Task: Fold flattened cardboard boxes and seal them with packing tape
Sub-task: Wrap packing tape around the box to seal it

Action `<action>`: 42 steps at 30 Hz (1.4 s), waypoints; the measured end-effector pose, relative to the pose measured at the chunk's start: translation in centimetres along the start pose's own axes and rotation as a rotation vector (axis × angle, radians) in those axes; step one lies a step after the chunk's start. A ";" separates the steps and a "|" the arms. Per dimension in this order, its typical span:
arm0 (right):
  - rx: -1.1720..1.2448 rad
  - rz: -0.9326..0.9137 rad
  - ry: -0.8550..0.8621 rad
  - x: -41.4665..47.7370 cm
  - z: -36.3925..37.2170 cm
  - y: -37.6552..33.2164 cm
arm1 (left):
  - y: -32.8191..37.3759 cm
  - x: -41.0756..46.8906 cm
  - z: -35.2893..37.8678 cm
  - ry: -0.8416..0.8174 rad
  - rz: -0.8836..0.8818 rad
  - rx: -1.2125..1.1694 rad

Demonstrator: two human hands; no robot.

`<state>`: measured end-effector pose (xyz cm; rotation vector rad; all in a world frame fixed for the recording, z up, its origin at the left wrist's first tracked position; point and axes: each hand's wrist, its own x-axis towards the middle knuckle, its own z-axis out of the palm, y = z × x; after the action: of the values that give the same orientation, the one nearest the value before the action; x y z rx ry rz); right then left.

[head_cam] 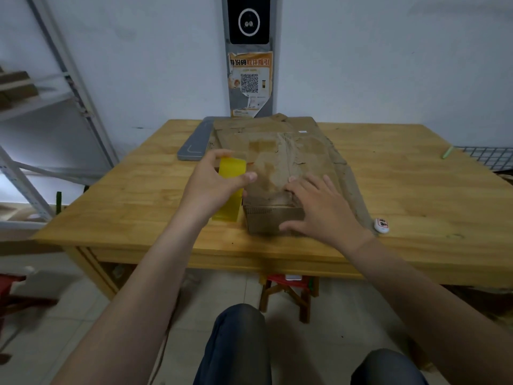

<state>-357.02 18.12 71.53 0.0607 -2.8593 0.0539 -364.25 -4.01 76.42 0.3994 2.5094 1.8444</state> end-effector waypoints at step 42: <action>0.798 0.158 -0.073 -9.7 -7.5 -0.8 | 2.2 -8.3 4.3 0.062 0.155 0.429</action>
<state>-345.62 18.01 76.04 -0.0049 -2.7090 1.2263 -355.15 -1.04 75.89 0.5607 2.9918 1.3593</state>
